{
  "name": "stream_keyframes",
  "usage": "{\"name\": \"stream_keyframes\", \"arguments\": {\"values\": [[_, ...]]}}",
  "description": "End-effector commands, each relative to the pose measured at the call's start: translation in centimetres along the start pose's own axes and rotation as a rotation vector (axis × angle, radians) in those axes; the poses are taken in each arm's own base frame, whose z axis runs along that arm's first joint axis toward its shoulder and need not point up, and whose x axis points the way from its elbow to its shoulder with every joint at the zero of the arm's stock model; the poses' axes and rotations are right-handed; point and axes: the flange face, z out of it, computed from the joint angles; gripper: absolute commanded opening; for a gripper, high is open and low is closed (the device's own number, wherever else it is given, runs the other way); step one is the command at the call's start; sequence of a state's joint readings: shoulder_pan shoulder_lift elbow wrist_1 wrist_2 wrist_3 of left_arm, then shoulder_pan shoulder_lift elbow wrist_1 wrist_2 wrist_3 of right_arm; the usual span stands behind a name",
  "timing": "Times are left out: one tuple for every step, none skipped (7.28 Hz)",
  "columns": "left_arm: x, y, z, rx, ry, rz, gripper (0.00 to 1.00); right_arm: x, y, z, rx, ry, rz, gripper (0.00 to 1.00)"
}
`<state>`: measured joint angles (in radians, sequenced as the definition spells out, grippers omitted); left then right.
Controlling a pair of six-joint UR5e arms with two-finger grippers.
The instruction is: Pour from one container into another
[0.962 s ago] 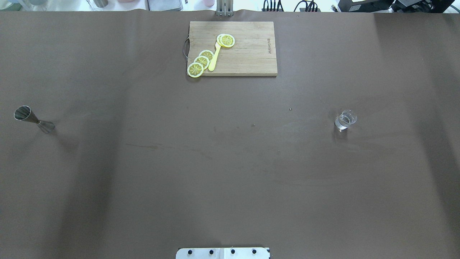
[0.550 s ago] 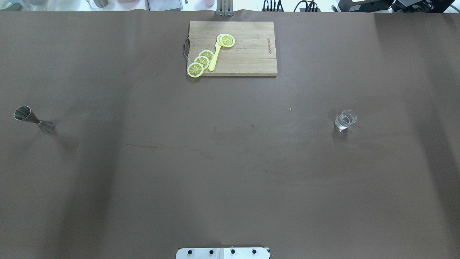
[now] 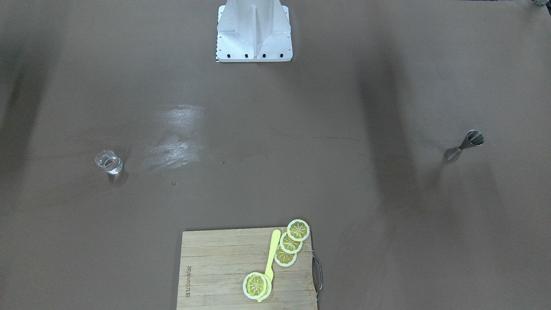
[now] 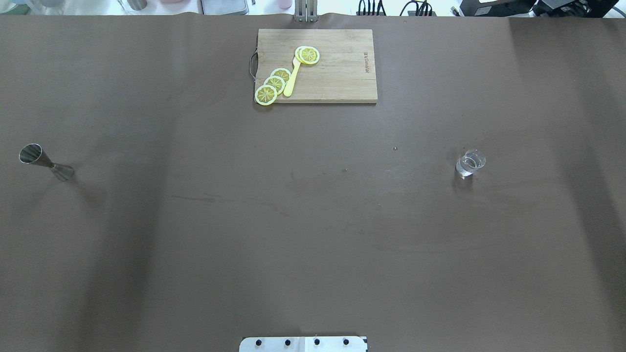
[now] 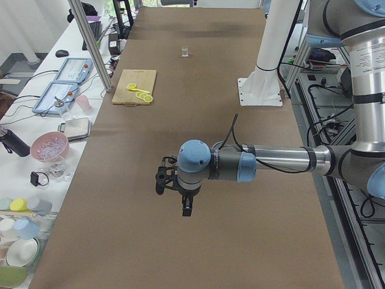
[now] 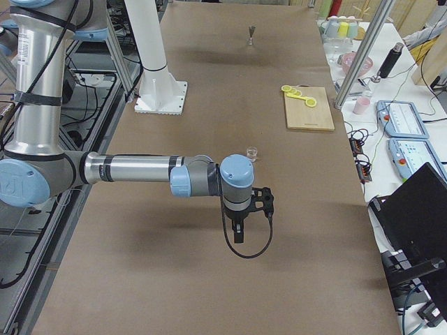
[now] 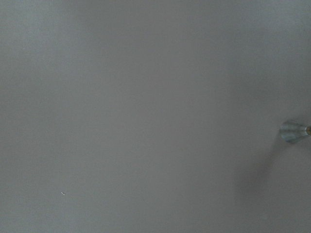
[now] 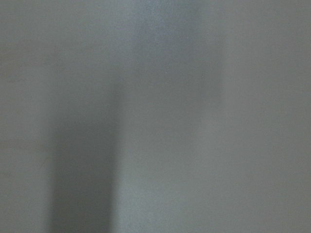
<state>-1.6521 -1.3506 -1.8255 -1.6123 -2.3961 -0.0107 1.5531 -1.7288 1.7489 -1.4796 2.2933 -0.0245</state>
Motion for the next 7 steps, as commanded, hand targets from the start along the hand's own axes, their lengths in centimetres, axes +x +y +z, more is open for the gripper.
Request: {"name": "stream_keyframes", "arguments": {"values": [[0.0,0.0,0.0,0.000,0.000,0.000,0.98,-0.3,-0.5,0.0,0.095,-0.024,-0.087,1.00],[0.3,-0.2,-0.2,0.006,0.000,0.006,0.98,-0.6,-0.3,0.3,0.117,-0.069,-0.111,1.00],[0.1,-0.2,-0.1,0.003,0.000,0.003,0.98,-0.7,-0.4,0.3,0.118,-0.086,-0.114,1.00],[0.1,-0.1,-0.1,0.002,0.000,0.002,0.98,-1.3,-0.9,0.1,0.121,-0.105,-0.126,1.00],[0.2,-0.2,-0.2,0.005,0.000,0.005,0.98,-1.9,-1.2,0.1,0.120,-0.142,-0.138,1.00],[0.7,-0.2,-0.7,0.014,0.002,0.013,0.98,-2.8,-1.7,0.2,0.117,-0.169,-0.154,1.00],[0.7,-0.1,-0.5,0.010,0.015,0.009,0.98,-3.9,-2.4,0.4,0.111,-0.187,-0.176,1.00]]}}
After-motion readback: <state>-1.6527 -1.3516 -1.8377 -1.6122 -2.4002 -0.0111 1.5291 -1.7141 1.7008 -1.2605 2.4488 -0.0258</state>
